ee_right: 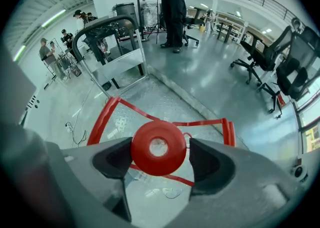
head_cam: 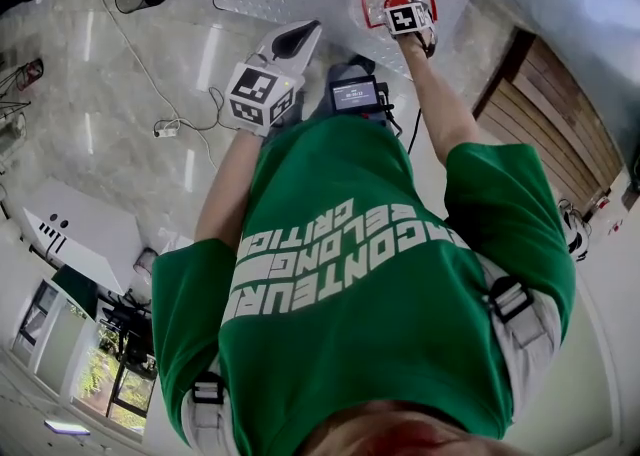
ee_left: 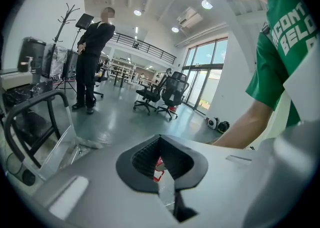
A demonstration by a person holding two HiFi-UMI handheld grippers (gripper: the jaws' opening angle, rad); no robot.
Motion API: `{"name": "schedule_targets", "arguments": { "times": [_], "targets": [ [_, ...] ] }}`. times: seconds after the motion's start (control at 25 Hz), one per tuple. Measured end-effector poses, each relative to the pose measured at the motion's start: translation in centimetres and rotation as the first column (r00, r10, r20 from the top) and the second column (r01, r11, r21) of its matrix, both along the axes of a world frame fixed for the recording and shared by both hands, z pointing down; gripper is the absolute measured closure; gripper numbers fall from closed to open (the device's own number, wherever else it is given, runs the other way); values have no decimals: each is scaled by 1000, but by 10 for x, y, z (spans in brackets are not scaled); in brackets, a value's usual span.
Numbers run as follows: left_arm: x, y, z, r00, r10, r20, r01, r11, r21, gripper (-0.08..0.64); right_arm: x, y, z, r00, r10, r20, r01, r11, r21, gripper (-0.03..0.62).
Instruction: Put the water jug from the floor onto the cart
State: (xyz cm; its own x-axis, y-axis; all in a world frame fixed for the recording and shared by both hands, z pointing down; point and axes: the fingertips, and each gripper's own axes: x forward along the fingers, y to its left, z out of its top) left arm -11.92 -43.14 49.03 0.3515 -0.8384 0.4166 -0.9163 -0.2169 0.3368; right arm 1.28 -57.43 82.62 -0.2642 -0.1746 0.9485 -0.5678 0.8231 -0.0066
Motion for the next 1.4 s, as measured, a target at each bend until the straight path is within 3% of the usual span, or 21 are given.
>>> {"name": "schedule_targets", "arguments": {
  "times": [0.08, 0.2, 0.28, 0.36, 0.44, 0.72, 0.96, 1.08, 1.2, 1.4],
  "targets": [
    [-2, 4, -4, 1000, 9, 0, -8, 1000, 6, 543, 10, -2, -8, 998, 42, -36, -42, 999, 5, 270],
    [-2, 9, -10, 999, 33, -2, -33, 999, 23, 543, 11, 9, -25, 994, 109, 17, -108, 993, -47, 270],
    [-3, 12, -14, 999, 50, -6, -50, 998, 32, 543, 23, 4, -41, 990, 141, 2, -141, 990, -2, 270],
    [-6, 15, -19, 998, 64, -14, -64, 997, 42, 543, 24, 13, -56, 984, 174, 25, -174, 985, -18, 270],
    [-8, 18, -24, 996, 83, -23, -81, 995, 57, 543, 34, 12, -78, 980, 196, 28, -197, 980, 42, 272],
    [-15, 29, -40, 986, 162, -51, -155, 981, 120, 543, 33, 30, -158, 963, 199, 181, -231, 956, 179, 293],
    [-32, 47, -43, 978, 190, -85, -175, 971, 161, 543, 30, 70, -208, 963, 141, 230, -196, 951, 238, 415],
    [-48, 55, -43, 976, 195, -98, -175, 968, 178, 543, 33, 84, -234, 952, 149, 268, -220, 941, 259, 477],
    [-62, 66, -44, 970, 219, -110, -194, 961, 199, 543, 27, 105, -254, 936, 141, 323, -223, 947, 233, 586],
    [-73, 90, -44, 954, 275, -118, -245, 944, 223, 543, 17, 155, -284, 920, 109, 376, -206, 952, 227, 598]
  ]
}}
